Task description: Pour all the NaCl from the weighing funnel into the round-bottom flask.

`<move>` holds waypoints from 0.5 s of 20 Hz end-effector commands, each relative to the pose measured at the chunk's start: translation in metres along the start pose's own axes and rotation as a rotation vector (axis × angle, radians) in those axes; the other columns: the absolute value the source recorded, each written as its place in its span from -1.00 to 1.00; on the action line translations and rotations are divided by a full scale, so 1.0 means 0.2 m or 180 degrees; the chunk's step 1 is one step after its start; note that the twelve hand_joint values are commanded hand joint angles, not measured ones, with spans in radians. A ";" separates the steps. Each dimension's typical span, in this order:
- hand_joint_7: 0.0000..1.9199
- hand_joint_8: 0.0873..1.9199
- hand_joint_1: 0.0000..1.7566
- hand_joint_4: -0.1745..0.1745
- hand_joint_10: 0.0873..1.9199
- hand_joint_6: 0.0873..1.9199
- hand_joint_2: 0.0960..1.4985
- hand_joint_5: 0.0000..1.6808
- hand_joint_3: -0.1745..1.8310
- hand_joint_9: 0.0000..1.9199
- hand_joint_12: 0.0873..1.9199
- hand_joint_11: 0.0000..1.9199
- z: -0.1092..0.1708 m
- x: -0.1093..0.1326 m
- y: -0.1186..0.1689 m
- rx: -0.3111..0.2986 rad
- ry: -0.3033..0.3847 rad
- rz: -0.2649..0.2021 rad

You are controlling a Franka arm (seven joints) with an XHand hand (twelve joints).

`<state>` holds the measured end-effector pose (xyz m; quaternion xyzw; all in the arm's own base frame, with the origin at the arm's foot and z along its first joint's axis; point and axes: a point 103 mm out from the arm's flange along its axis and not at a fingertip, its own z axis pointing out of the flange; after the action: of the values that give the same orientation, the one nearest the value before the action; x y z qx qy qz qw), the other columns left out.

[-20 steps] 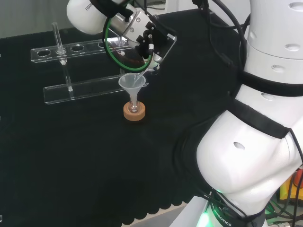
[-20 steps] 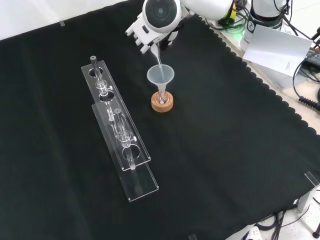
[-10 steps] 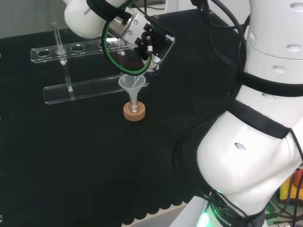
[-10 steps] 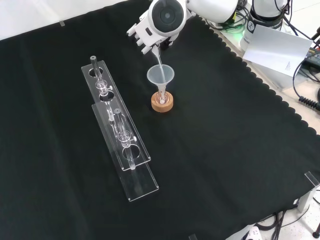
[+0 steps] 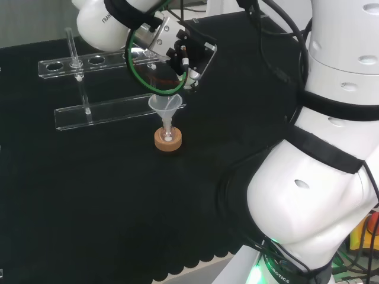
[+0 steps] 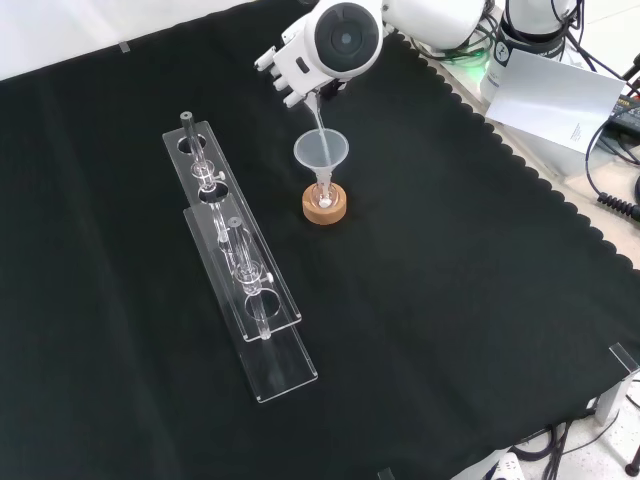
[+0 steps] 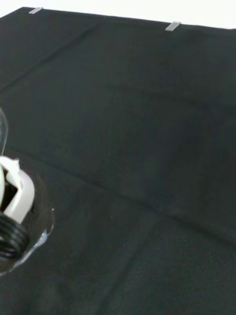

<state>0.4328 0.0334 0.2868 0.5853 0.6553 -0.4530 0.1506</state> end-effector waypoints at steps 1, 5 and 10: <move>-0.05 -0.40 0.22 0.89 -0.65 -0.02 0.00 0.27 -0.26 0.05 0.21 -0.35 -0.01 0.00 0.00 -0.0004 -0.0070 0.0002; -0.05 -0.40 0.22 0.88 -0.65 -0.02 0.00 0.27 -0.26 0.05 0.20 -0.35 -0.01 0.00 0.00 0.0011 -0.0130 0.0004; -0.05 -0.40 0.22 0.88 -0.65 -0.02 0.00 0.27 -0.26 0.05 0.20 -0.35 -0.02 0.01 0.00 0.0035 -0.0171 -0.0013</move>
<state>0.4337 0.0364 0.2881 0.5748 0.6506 -0.4688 0.1630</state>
